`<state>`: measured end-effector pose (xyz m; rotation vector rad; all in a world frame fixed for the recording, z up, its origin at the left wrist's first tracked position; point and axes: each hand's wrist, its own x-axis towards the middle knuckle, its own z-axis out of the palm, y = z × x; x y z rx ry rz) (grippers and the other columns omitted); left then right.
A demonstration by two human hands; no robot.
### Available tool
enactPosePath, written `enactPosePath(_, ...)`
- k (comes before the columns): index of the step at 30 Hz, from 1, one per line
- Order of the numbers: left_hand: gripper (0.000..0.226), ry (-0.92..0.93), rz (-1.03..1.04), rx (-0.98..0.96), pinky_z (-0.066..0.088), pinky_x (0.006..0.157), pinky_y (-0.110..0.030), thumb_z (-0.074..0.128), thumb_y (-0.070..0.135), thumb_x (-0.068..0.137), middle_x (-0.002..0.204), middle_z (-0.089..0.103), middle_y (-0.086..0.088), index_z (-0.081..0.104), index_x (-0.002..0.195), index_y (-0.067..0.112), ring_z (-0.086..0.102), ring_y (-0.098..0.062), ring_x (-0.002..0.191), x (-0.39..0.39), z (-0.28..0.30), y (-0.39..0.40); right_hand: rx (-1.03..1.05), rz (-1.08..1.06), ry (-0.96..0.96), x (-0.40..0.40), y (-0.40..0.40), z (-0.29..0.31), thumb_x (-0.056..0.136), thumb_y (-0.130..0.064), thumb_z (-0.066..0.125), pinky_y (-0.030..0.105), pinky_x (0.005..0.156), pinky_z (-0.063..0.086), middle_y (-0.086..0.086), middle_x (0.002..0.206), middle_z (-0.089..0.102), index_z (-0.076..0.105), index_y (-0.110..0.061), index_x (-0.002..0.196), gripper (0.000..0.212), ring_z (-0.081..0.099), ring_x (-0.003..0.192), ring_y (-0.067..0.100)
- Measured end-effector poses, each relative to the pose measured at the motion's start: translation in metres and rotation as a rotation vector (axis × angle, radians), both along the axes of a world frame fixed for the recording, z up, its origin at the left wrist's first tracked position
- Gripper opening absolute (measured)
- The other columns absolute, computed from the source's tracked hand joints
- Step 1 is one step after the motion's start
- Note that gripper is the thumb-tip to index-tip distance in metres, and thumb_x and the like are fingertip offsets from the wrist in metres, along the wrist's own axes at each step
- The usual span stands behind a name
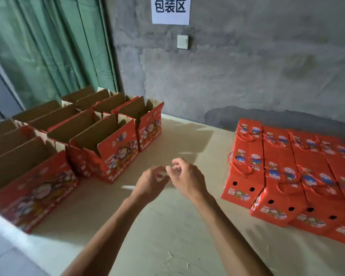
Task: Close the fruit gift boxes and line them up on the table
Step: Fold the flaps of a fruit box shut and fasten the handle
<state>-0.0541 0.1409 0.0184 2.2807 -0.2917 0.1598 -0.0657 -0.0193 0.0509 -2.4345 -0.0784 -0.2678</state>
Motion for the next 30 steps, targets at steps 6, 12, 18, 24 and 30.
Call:
enactPosePath(6, 0.008, 0.017, 0.092, -0.001, 0.056, 0.073, -0.027, 0.070, 0.024, 0.093, 0.099, 0.068, 0.006, 0.071, 0.100, 0.021, 0.069, -0.011, 0.088, 0.000, -0.007, 0.072, 0.024, 0.071, 0.031, 0.010, 0.078, -0.009, 0.095, -0.056, 0.055, 0.033, 0.089, 0.054, -0.011, 0.117, 0.074, 0.063, -0.028, 0.124, 0.041, 0.069, 0.107, 0.017)
enactPosePath(12, 0.011, -0.040, 0.109, -0.026, 0.058, 0.075, -0.035, 0.067, 0.024, 0.096, 0.098, 0.069, 0.003, 0.072, 0.101, 0.016, 0.068, -0.012, 0.088, 0.035, -0.005, 0.144, 0.022, 0.070, 0.049, 0.048, 0.156, -0.015, 0.093, -0.057, 0.057, 0.034, 0.089, 0.054, -0.012, 0.117, 0.074, 0.062, -0.031, 0.122, 0.039, 0.068, 0.108, 0.018)
enactPosePath(18, 0.021, -0.156, 0.103, 0.008, 0.055, 0.073, -0.029, 0.068, 0.010, 0.087, 0.090, 0.066, 0.014, 0.075, 0.097, 0.027, 0.060, -0.002, 0.082, 0.089, 0.006, 0.213, 0.034, 0.038, 0.043, 0.095, 0.230, -0.015, 0.093, -0.056, 0.056, 0.032, 0.080, 0.053, -0.011, 0.115, 0.074, 0.063, -0.032, 0.118, 0.034, 0.069, 0.104, 0.020)
enactPosePath(24, 0.027, -0.079, 0.252, -0.050, 0.054, 0.087, -0.038, 0.068, 0.027, 0.094, 0.117, 0.068, -0.004, 0.071, 0.118, 0.016, 0.064, -0.022, 0.107, 0.146, 0.005, 0.248, 0.077, -0.013, 0.067, 0.124, 0.264, -0.017, 0.094, -0.052, 0.056, 0.031, 0.079, 0.052, -0.008, 0.112, 0.075, 0.065, -0.032, 0.117, 0.032, 0.069, 0.100, 0.019)
enactPosePath(30, 0.068, 0.091, 0.255, 0.217, 0.046, 0.105, -0.047, 0.064, 0.030, 0.097, 0.148, 0.051, -0.016, 0.034, 0.154, 0.009, 0.053, -0.036, 0.128, 0.185, -0.009, 0.240, 0.123, -0.057, 0.143, 0.139, 0.264, -0.030, 0.094, -0.048, 0.057, 0.029, 0.081, 0.053, -0.010, 0.114, 0.074, 0.064, -0.032, 0.119, 0.031, 0.069, 0.102, 0.016)
